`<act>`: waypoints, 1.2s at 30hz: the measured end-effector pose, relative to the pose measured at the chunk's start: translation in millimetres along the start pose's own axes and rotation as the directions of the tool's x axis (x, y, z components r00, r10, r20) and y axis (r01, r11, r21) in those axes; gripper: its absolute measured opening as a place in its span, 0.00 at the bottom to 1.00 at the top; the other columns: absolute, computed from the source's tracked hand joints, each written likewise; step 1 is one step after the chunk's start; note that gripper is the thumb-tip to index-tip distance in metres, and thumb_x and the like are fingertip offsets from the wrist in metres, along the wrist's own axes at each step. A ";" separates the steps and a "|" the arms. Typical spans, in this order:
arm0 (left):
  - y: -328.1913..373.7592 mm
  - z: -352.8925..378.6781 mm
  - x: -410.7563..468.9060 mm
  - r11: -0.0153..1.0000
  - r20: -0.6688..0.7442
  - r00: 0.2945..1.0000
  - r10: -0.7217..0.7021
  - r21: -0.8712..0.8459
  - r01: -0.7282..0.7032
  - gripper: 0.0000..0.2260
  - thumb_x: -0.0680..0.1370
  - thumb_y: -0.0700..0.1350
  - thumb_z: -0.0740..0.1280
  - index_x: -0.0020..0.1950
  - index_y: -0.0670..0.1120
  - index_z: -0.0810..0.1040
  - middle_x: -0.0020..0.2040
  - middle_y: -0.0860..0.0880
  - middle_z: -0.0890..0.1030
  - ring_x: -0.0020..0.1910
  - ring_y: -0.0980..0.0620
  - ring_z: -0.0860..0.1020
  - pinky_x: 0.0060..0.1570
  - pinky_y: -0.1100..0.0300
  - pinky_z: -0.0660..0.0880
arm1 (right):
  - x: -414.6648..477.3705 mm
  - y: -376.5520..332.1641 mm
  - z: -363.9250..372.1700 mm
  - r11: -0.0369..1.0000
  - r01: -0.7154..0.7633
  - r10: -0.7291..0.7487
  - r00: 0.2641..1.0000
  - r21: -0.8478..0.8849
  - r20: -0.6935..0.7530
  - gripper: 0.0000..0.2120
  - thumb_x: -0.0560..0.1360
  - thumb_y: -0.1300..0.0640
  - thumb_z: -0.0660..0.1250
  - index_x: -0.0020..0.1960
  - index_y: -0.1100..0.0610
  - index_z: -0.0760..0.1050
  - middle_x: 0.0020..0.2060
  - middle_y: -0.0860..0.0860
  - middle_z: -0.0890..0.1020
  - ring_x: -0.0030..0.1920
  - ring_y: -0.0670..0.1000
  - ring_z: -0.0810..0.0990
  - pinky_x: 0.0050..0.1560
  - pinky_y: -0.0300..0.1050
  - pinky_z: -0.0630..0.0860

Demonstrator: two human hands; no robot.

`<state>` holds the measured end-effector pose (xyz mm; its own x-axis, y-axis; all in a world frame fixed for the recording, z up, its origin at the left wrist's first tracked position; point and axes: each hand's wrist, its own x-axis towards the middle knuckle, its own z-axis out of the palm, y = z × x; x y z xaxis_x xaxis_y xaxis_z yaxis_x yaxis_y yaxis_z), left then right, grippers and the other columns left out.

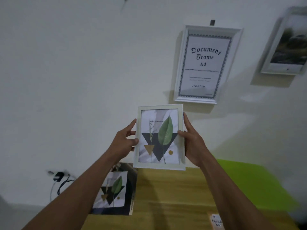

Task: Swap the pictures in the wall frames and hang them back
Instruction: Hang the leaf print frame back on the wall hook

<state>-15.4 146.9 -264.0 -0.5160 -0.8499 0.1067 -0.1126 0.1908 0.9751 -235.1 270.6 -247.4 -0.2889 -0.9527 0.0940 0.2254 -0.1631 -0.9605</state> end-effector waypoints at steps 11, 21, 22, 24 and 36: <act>98.7 -123.8 85.1 0.960 -0.084 0.957 0.278 -0.009 -0.280 0.32 0.79 0.34 0.64 0.75 0.63 0.62 0.59 0.50 0.78 0.52 0.49 0.81 0.49 0.50 0.82 | 115.3 -89.2 111.2 0.892 0.373 -0.381 0.924 -0.255 0.018 0.40 0.76 0.73 0.62 0.77 0.39 0.58 0.58 0.45 0.82 0.54 0.49 0.83 0.47 0.47 0.80; 178.8 -192.5 172.6 0.864 -0.114 0.856 0.504 0.066 -0.499 0.34 0.77 0.36 0.68 0.75 0.63 0.61 0.56 0.50 0.79 0.44 0.51 0.83 0.44 0.55 0.82 | 201.9 -167.1 172.8 0.787 0.564 -0.580 0.815 -0.250 0.010 0.41 0.74 0.74 0.64 0.76 0.40 0.59 0.55 0.47 0.83 0.54 0.52 0.84 0.46 0.47 0.81; 183.1 -195.5 179.1 0.853 -0.119 0.845 0.522 0.078 -0.516 0.34 0.77 0.36 0.68 0.76 0.63 0.61 0.56 0.51 0.79 0.42 0.52 0.83 0.43 0.57 0.82 | 208.3 -171.7 175.8 0.775 0.579 -0.596 0.803 -0.253 0.013 0.42 0.74 0.75 0.64 0.76 0.40 0.59 0.59 0.48 0.81 0.56 0.52 0.83 0.47 0.47 0.81; 190.4 -200.0 190.8 0.837 -0.127 0.827 0.548 0.089 -0.540 0.35 0.77 0.37 0.68 0.76 0.63 0.59 0.56 0.53 0.79 0.41 0.49 0.82 0.43 0.57 0.81 | 220.0 -180.2 181.1 0.749 0.605 -0.624 0.781 -0.271 0.018 0.42 0.73 0.75 0.64 0.76 0.39 0.60 0.63 0.47 0.78 0.58 0.50 0.82 0.49 0.45 0.81; 220.4 -201.6 248.3 0.773 -0.166 0.755 0.634 0.104 -0.626 0.35 0.77 0.34 0.67 0.76 0.60 0.60 0.53 0.55 0.78 0.43 0.50 0.80 0.45 0.60 0.77 | 271.0 -216.0 184.0 0.665 0.647 -0.694 0.719 -0.372 0.010 0.42 0.74 0.75 0.63 0.77 0.41 0.57 0.62 0.43 0.76 0.56 0.46 0.82 0.49 0.44 0.81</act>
<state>2.8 -121.1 16.6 -0.3203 -0.6026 0.7310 0.1474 0.7305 0.6668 -190.9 0.6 33.8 -0.3554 -0.5747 0.7372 -0.3835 -0.6296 -0.6757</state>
